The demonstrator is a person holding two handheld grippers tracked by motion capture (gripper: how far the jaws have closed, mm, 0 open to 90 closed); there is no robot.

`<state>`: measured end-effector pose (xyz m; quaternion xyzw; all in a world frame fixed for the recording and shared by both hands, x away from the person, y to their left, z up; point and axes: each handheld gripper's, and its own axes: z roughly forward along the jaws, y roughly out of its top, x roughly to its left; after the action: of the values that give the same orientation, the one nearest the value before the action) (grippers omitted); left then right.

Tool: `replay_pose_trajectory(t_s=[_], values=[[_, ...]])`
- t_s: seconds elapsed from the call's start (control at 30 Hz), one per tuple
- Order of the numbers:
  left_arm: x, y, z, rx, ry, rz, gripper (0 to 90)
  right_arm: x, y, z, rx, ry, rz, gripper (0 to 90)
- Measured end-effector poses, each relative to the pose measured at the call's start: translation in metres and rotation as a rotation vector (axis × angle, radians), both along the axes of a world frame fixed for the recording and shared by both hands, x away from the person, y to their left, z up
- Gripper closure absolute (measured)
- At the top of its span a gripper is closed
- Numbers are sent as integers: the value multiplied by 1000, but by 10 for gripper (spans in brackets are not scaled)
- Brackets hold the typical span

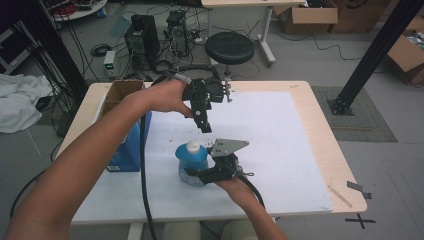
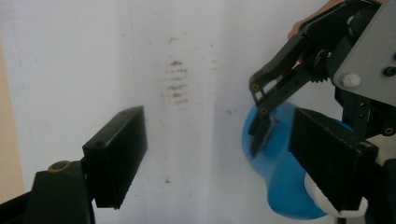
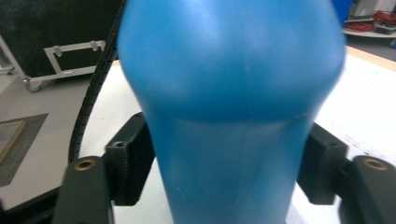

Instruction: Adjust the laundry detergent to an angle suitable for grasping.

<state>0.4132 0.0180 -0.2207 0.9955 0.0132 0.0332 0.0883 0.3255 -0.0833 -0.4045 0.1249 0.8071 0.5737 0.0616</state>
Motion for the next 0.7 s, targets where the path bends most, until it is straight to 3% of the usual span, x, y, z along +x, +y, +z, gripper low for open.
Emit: replay_pose_trajectory(t_s=[0.4,0.7], values=[[1,1,0,-4,-4,6,210,0,-1,0,-2,-13,11,408],[1,2,1,-4,-6,14,211,-2,0,4,-39,-49,18,428]])
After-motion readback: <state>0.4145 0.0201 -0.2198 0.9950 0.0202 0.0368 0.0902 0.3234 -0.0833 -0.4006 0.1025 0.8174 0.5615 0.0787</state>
